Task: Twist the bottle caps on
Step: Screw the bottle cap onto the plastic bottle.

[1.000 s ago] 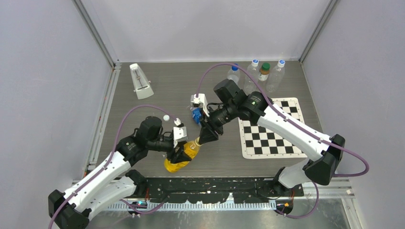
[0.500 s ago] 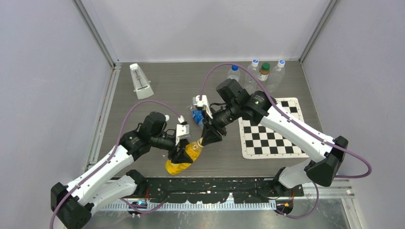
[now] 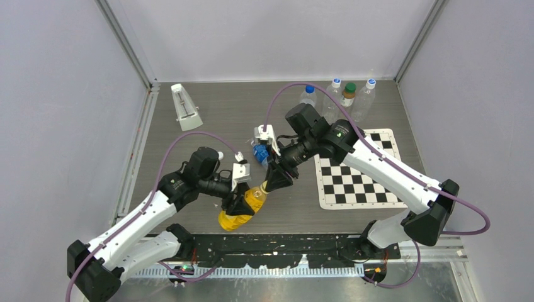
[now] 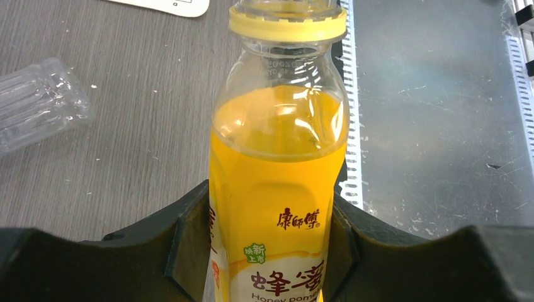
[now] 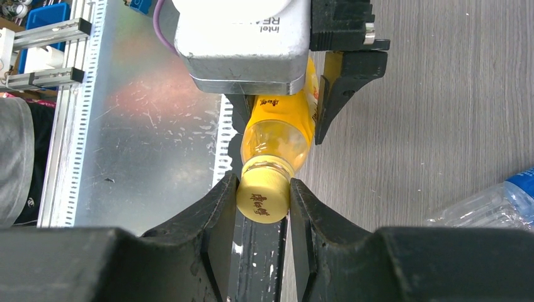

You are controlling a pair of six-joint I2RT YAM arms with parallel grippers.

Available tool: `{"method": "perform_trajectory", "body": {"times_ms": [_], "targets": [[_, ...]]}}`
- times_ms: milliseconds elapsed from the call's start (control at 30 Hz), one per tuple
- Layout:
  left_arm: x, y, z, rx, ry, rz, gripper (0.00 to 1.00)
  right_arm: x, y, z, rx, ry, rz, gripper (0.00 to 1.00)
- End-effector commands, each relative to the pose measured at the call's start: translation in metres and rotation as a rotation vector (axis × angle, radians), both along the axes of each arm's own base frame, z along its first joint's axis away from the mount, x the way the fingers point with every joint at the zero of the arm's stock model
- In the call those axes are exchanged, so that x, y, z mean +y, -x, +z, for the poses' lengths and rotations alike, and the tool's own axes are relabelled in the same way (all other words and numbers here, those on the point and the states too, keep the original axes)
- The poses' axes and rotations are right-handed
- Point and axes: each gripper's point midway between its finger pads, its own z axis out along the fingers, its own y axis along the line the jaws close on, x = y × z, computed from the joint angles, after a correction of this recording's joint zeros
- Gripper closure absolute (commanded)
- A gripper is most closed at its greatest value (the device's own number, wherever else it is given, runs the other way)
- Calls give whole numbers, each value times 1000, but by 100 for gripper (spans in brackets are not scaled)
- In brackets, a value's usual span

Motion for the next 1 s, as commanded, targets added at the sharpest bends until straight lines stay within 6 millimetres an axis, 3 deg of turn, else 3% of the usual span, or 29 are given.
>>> {"method": "perform_trajectory", "body": {"times_ms": [0,633,967], "targets": [[-25,-13,91,-278,277,-88,100,12,8,-9,49,1,50,97],[-18,-27,109,-475,342,8,100,16,-7,-26,116,67,-80,100],[-8,-51,112,-625,337,144,100,16,-20,-32,177,118,-212,100]]}}
